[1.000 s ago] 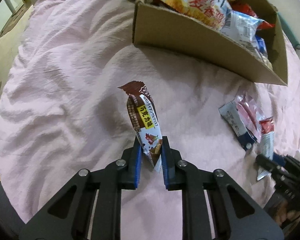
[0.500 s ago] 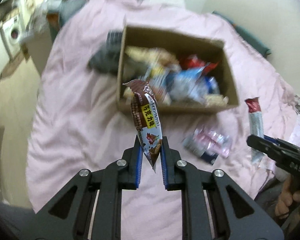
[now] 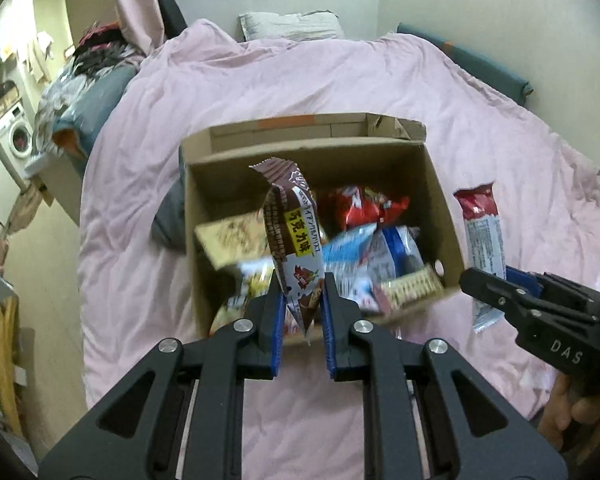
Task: Organize snacks
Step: 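Carry the chocolate bar and red-topped bar over the box with both grippers, then open both grippers to drop the bars into the box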
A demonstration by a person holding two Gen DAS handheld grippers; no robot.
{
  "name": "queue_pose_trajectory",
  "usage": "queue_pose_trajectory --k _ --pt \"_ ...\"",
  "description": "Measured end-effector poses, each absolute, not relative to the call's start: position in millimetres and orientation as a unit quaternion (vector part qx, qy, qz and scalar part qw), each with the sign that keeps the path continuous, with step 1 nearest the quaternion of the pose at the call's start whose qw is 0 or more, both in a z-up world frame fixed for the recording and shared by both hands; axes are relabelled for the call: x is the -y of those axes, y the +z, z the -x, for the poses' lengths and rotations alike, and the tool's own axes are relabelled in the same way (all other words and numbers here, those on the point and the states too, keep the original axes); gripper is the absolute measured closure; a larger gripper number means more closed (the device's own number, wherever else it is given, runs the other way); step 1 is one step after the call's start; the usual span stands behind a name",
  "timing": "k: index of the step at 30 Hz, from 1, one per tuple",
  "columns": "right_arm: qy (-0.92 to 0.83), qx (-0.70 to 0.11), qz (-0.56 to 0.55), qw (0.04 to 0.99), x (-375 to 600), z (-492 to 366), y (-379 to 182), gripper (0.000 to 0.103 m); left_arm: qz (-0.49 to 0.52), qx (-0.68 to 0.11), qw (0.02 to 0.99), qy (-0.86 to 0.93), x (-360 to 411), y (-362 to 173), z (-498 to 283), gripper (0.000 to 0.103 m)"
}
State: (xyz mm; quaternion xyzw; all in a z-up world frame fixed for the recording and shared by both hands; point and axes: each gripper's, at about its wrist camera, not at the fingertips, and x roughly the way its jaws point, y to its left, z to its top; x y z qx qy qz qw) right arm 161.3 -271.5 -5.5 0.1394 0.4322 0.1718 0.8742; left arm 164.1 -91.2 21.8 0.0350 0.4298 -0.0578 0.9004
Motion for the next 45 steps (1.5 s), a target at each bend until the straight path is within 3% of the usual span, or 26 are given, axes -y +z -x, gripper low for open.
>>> queue_pose_trajectory --k 18,30,45 --pt "0.154 -0.428 -0.125 0.882 257 -240 -20 0.069 -0.065 -0.453 0.889 -0.031 114 -4 -253 0.089" --pt "0.138 -0.479 -0.154 0.853 256 -255 -45 0.069 -0.063 -0.456 0.887 -0.03 117 -11 -266 0.089" --pt "0.149 -0.486 -0.158 0.846 253 -257 -48 0.067 -0.024 -0.49 0.871 -0.013 105 -27 -266 0.088"
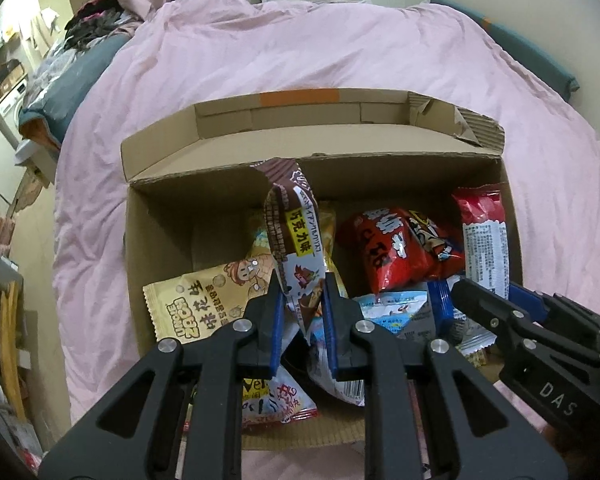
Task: Organize snacks
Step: 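Open both grippers to drop the bars into the box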
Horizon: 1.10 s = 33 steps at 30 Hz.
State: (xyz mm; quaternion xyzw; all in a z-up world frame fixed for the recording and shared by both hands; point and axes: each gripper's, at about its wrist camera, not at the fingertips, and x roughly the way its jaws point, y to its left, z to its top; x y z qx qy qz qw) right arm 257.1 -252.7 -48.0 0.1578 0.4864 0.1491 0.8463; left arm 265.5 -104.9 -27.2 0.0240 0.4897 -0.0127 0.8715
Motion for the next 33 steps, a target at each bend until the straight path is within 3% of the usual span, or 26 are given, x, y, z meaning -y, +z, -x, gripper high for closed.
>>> queue_pose_trajectory --k 5,7,9,10,12,13,16,18,23,31,33 --pt "0.153 -0.48 -0.168 0.847 256 -256 -45 0.066 -0.025 -0.492 0.87 -0.009 105 -26 -263 0.085" --pt "0.156 -0.477 -0.172 0.847 257 -255 -44 0.066 -0.026 -0.493 0.87 -0.008 104 -25 -261 0.076" --pt "0.16 -0.475 -0.174 0.848 256 -254 -43 0.066 -0.026 -0.49 0.871 -0.004 103 -24 -258 0.057" --pt "0.16 -0.474 -0.173 0.848 256 -254 -42 0.066 -0.025 -0.489 0.872 -0.002 102 -23 -257 0.052" --pt "0.163 -0.472 -0.176 0.848 256 -253 -41 0.066 -0.02 -0.488 0.872 0.003 101 -20 -255 0.031" --pt "0.164 -0.472 -0.178 0.848 257 -253 -40 0.066 -0.017 -0.489 0.872 0.007 100 -19 -254 0.028" --pt "0.166 -0.47 -0.187 0.847 260 -252 -38 0.058 -0.002 -0.49 0.871 0.018 96 -16 -252 0.025" --pt "0.168 -0.465 -0.197 0.847 263 -251 -36 0.029 0.006 -0.494 0.869 0.021 94 -15 -251 0.025" --pt "0.161 -0.454 -0.2 0.853 267 -247 -28 0.021 0.004 -0.488 0.872 0.038 93 -8 -243 0.025" --pt "0.162 -0.455 -0.193 0.854 266 -241 -23 0.021 0.02 -0.468 0.882 0.05 83 6 -225 0.024" --pt "0.164 -0.455 -0.192 0.854 266 -241 -23 0.021 0.027 -0.457 0.887 0.066 77 11 -219 0.014"
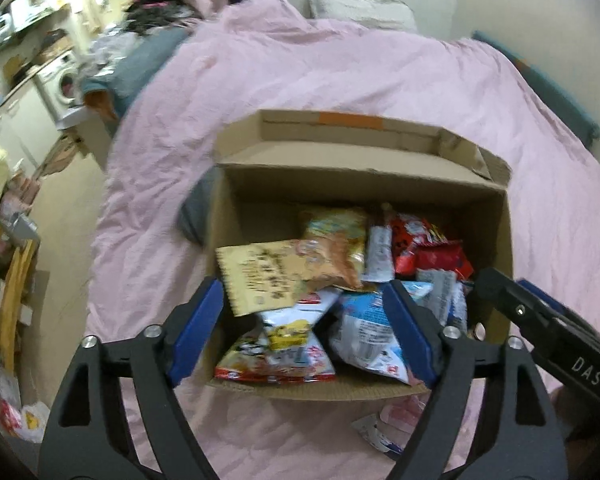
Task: Organize snacks
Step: 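Open both grippers to drop the bars into the box, then grasp the pink packet with the right gripper beside the box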
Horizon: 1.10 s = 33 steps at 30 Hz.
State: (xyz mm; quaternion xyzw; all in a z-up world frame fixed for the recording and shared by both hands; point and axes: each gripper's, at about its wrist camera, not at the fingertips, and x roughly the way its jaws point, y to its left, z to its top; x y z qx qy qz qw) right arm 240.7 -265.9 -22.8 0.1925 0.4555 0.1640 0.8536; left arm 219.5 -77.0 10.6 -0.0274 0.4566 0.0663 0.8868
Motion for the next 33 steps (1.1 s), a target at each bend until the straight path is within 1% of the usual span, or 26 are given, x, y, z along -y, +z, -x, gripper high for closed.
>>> queue_pose_trajectory --k 2,4,6,9,14,21,26,28,33 --pt "0.168 -0.456 -0.192 0.853 266 -239 -22 0.021 0.038 -0.448 0.891 0.071 71 14 -214 0.006" --pt "0.168 -0.454 -0.186 0.855 266 -237 -20 0.017 0.043 -0.452 0.888 0.069 68 13 -211 0.006" --pt "0.164 -0.449 -0.181 0.86 267 -232 -18 0.01 0.044 -0.458 0.885 0.069 67 12 -207 0.006" --pt "0.16 -0.444 -0.18 0.863 270 -225 -16 0.007 0.048 -0.462 0.883 0.063 65 11 -200 0.006" --pt "0.162 -0.448 -0.195 0.857 278 -212 -18 0.007 0.038 -0.466 0.882 0.057 66 7 -188 0.006" --pt "0.156 -0.455 -0.193 0.856 291 -187 -19 0.007 0.05 -0.475 0.877 0.04 59 -2 -171 0.006" --pt "0.146 -0.469 -0.199 0.848 306 -172 -28 0.007 0.029 -0.48 0.876 0.027 57 -13 -154 0.006" --pt "0.138 -0.481 -0.198 0.843 311 -168 -36 0.007 0.017 -0.478 0.878 0.021 54 -18 -143 0.006" --pt "0.101 -0.546 -0.221 0.802 328 -157 -76 0.007 0.007 -0.479 0.878 0.009 45 -33 -119 0.006"
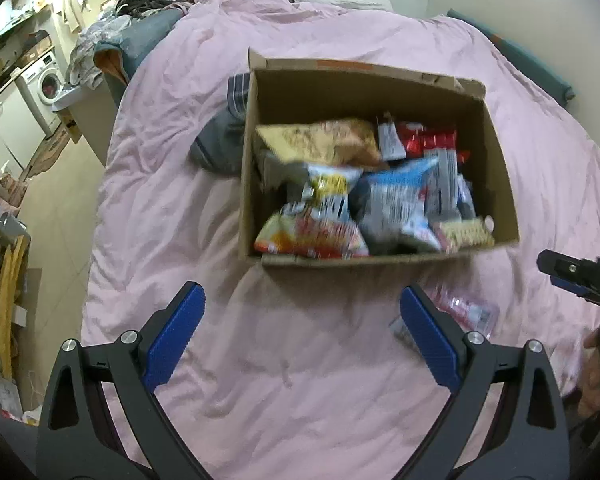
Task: Organize snacks
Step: 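Grasp the pink packet with the right gripper beside the box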
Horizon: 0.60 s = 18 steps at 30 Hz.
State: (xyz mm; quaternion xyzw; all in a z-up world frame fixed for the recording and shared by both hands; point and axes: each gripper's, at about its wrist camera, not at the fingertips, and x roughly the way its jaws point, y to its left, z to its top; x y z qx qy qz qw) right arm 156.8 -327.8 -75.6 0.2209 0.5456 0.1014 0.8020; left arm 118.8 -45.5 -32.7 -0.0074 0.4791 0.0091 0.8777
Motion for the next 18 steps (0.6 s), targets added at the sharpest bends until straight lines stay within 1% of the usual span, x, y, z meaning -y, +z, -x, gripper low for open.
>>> queue_pose_trajectory --k 6,10,13,14,16,18 --pt "0.091 -0.601 -0.182 0.773 313 -157 -107 0.007 0.02 -0.496 0.868 0.002 34 -59 -106 0.006" --pt "0.086 -0.62 -0.113 0.772 287 -163 -123 0.007 0.056 -0.517 0.854 0.006 24 -70 -108 0.006" --pt "0.09 -0.628 -0.003 0.773 257 -172 -136 0.007 0.068 -0.528 0.847 0.007 20 -72 -107 0.006" --pt "0.104 -0.628 0.055 0.769 241 -175 -143 0.007 0.072 -0.529 0.846 0.009 18 -72 -107 0.006" --pt "0.127 -0.63 0.108 0.758 222 -176 -152 0.007 0.081 -0.532 0.843 0.009 15 -72 -106 0.006" --pt "0.143 -0.634 0.134 0.748 209 -175 -161 0.007 0.091 -0.534 0.841 0.005 12 -71 -106 0.006"
